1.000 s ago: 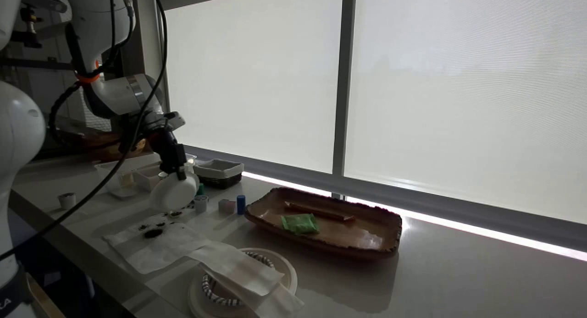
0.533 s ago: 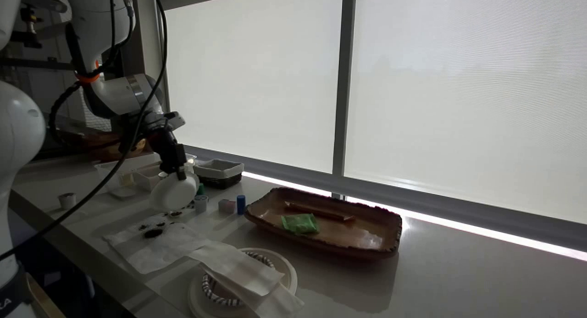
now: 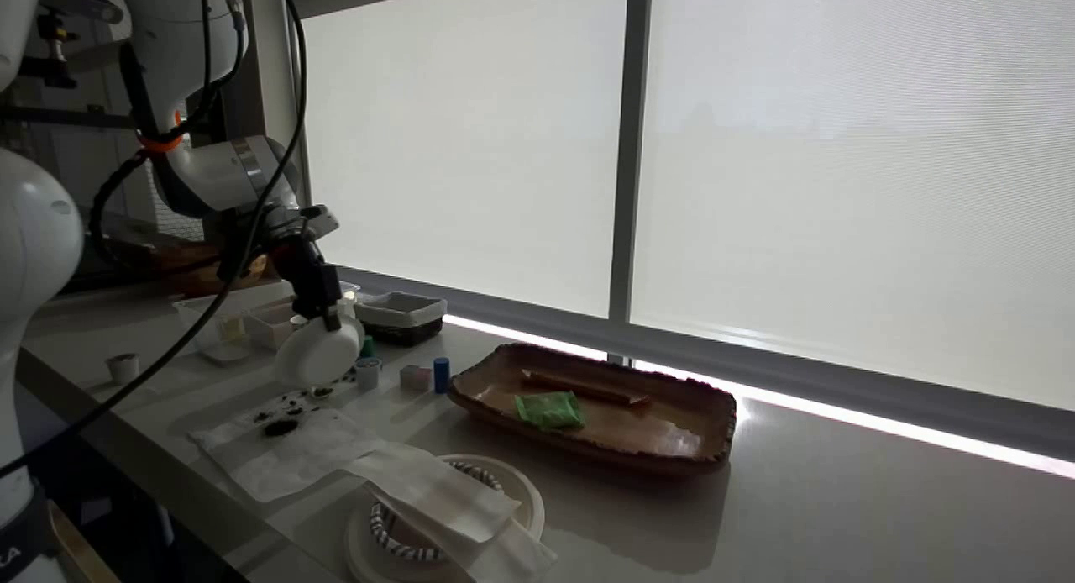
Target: Pour the contents from the bowl onto the white paper towel
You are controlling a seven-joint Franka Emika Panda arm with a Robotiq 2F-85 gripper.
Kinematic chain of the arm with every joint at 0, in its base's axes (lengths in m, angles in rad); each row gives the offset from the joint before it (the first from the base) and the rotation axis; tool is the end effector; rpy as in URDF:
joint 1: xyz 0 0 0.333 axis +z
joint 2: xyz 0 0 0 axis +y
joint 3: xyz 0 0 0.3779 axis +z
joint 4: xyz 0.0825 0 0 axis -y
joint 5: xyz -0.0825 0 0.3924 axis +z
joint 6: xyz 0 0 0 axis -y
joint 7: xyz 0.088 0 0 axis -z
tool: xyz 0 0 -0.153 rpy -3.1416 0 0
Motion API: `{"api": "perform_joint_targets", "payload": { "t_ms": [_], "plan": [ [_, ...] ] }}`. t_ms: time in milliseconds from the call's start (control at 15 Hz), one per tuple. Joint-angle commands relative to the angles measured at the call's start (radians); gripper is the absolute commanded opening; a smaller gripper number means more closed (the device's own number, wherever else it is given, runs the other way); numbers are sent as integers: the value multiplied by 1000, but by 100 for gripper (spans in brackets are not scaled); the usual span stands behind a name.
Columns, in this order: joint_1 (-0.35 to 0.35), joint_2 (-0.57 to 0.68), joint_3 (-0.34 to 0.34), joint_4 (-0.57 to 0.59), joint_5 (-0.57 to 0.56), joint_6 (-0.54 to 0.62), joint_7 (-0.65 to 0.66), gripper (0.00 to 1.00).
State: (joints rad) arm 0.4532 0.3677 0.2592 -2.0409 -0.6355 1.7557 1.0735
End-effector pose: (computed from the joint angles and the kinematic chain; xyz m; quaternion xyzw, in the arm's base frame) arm 0.4568 0.2859 0.2610 0.9279 -0.0094 -0.0061 0.3728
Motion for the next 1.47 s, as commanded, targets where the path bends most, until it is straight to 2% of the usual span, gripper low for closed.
{"api": "perform_joint_targets", "payload": {
  "t_ms": [0,67,200,467,733,1200,1400],
  "plan": [
    [3,-11,-1,-10,18,0,11,1],
    [-1,-17,-1,-16,17,23,18,1],
    [8,-3,-5,2,18,-29,27,1],
    [-1,-11,-3,-11,22,8,24,1],
    [-23,-63,-1,-77,42,109,38,1],
    [-67,-299,10,-337,181,270,68,1],
    [-87,-422,13,-472,231,401,113,1]
  ]
}}
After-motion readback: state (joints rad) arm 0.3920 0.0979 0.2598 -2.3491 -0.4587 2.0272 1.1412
